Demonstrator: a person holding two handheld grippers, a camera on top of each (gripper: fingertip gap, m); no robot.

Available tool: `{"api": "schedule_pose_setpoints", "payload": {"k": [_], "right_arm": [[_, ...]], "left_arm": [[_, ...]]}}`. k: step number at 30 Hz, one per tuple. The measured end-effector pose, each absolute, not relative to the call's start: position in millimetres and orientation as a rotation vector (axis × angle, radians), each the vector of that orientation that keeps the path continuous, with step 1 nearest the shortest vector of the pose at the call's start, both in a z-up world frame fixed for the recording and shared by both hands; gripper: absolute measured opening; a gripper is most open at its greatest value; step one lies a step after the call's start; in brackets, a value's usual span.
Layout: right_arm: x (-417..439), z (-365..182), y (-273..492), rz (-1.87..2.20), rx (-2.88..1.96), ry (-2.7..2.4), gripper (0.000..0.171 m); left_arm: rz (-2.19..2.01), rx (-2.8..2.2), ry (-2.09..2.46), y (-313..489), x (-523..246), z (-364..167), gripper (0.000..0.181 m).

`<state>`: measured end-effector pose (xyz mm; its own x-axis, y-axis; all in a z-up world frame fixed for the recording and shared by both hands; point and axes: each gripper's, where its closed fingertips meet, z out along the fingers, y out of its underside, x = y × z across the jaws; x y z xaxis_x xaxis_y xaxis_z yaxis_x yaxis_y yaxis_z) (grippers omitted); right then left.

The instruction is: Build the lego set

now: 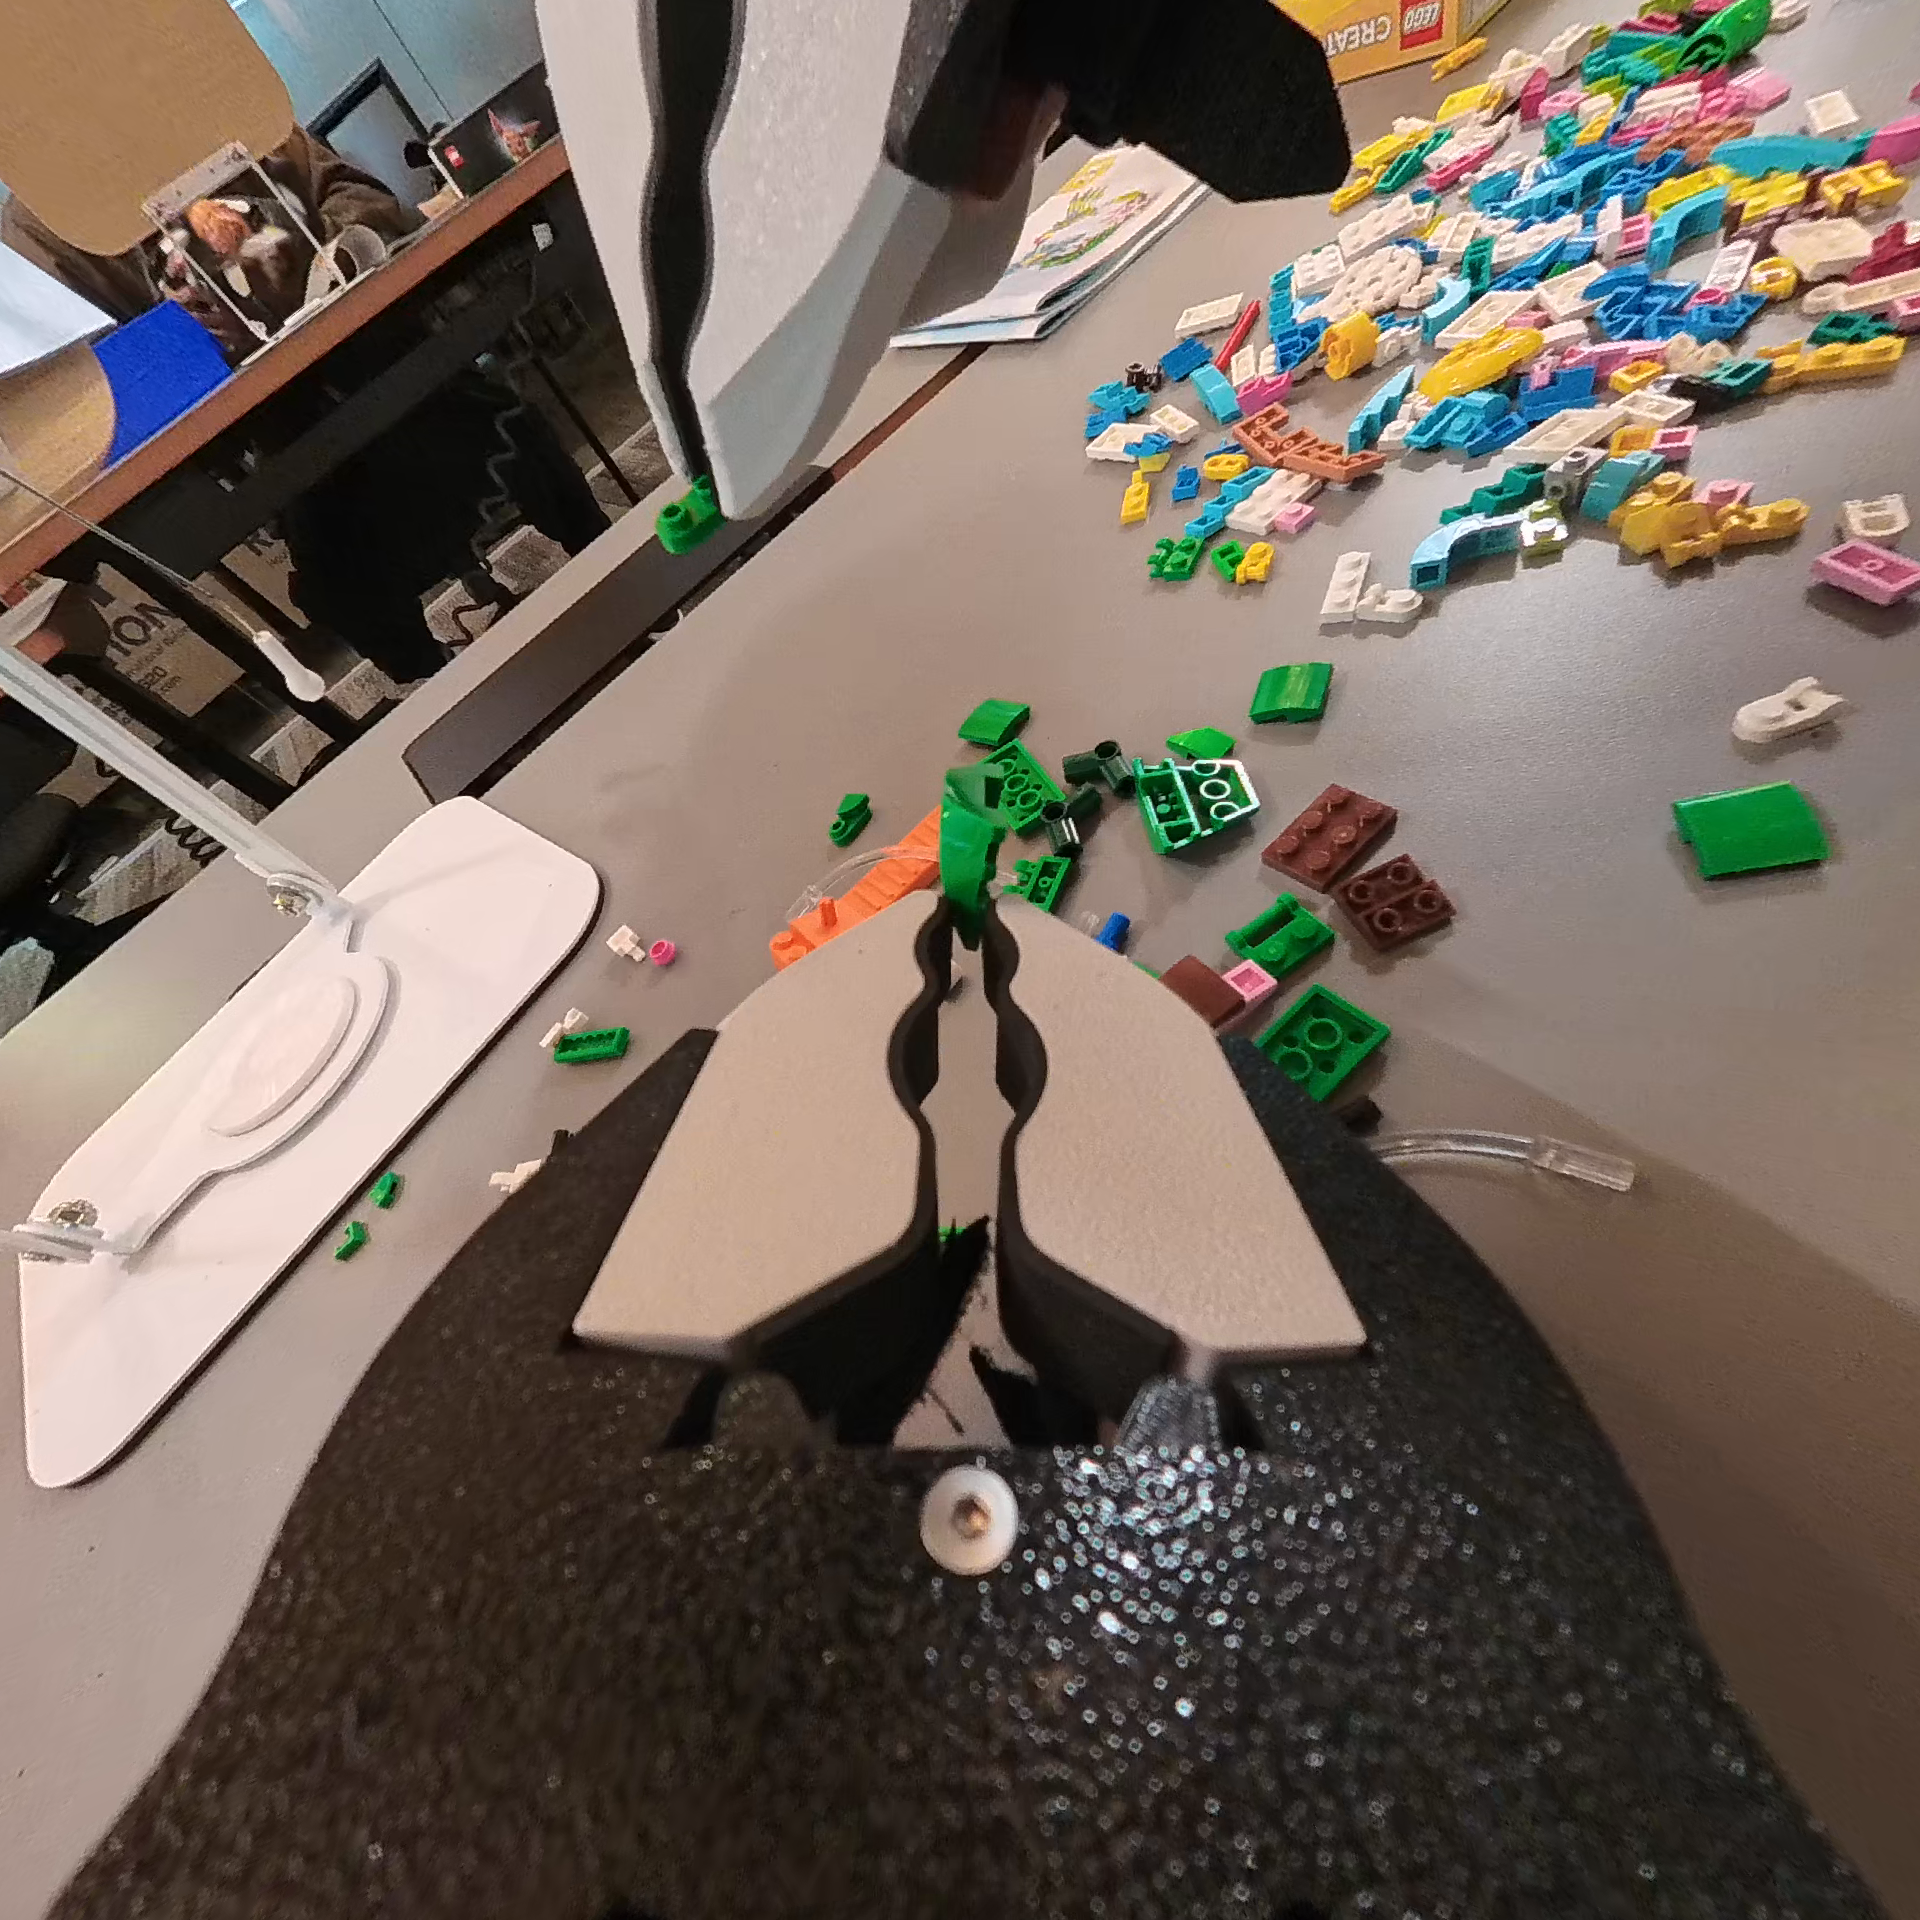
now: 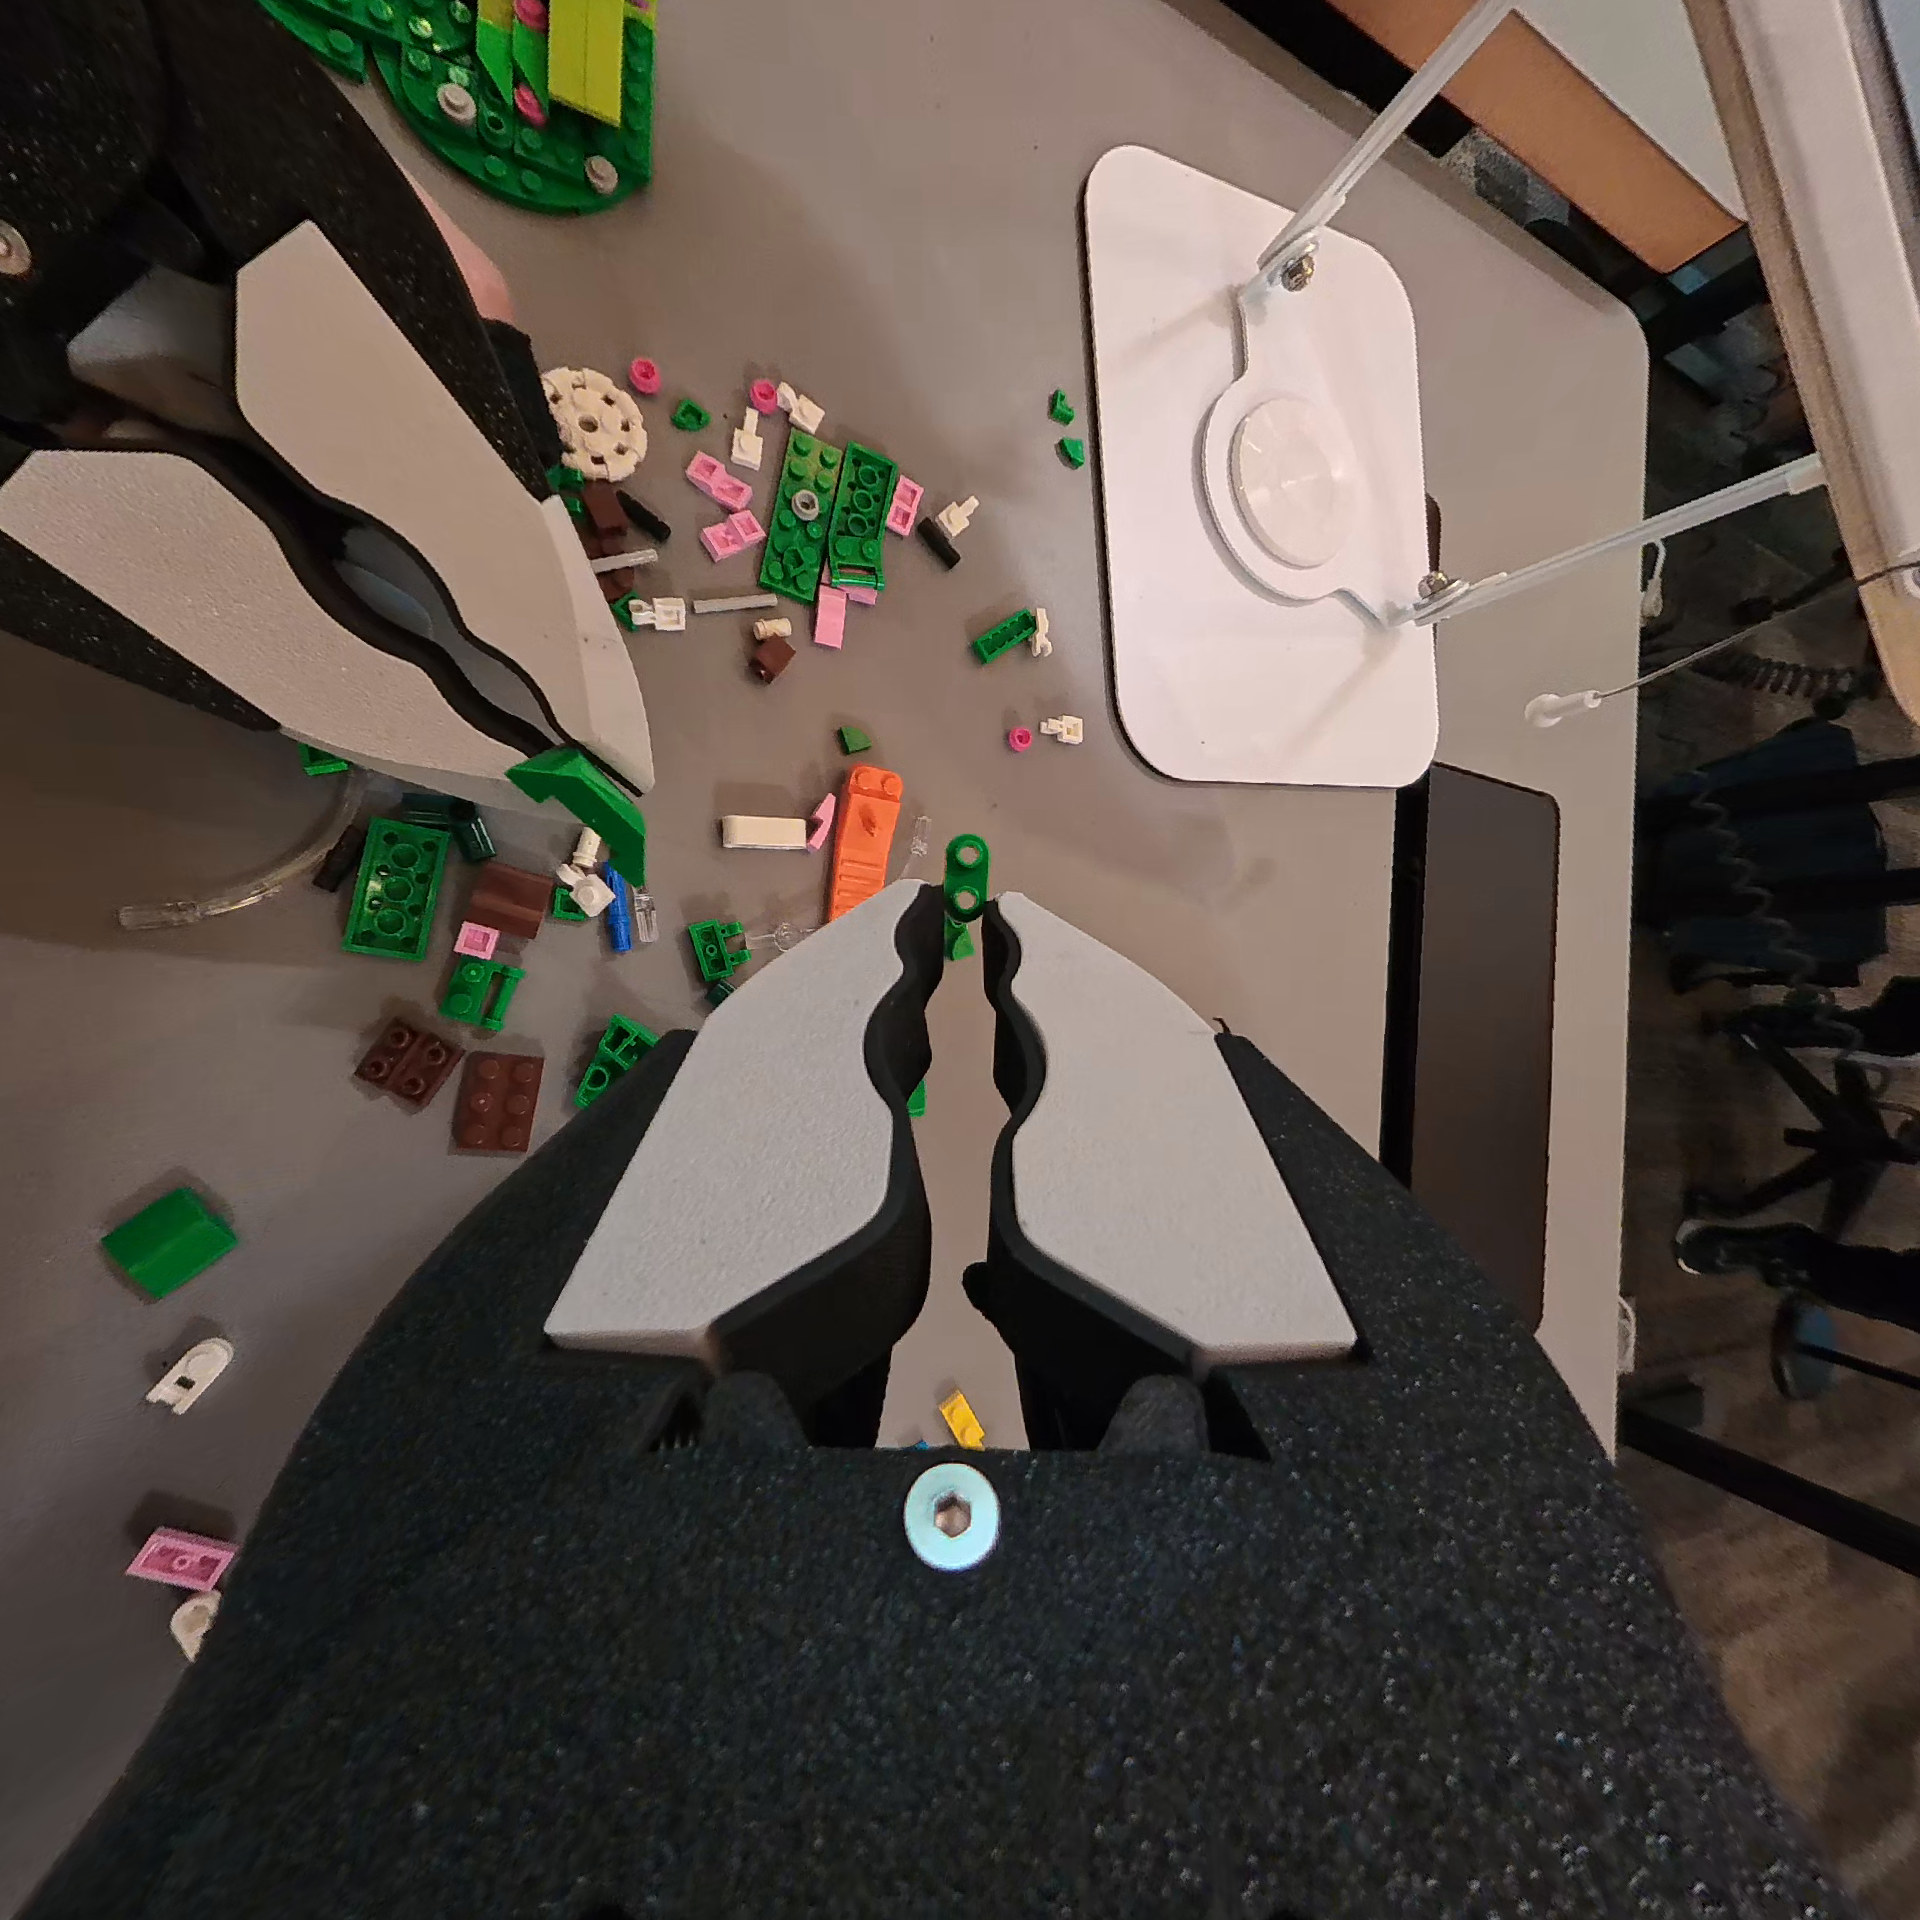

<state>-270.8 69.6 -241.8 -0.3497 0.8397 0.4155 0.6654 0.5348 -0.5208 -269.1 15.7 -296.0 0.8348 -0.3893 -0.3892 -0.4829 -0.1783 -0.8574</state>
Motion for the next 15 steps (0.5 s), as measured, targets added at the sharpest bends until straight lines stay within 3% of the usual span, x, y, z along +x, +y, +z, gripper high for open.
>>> {"api": "schedule_pose_setpoints", "payload": {"k": [15], "right_arm": [[-272.3, -244.3, 66.1, 0.366, -1.207, -2.136, 0.006]], "left_arm": [[0.095, -1.793, 0.679, 15.1, -267.8, -296.2, 0.005]]}}
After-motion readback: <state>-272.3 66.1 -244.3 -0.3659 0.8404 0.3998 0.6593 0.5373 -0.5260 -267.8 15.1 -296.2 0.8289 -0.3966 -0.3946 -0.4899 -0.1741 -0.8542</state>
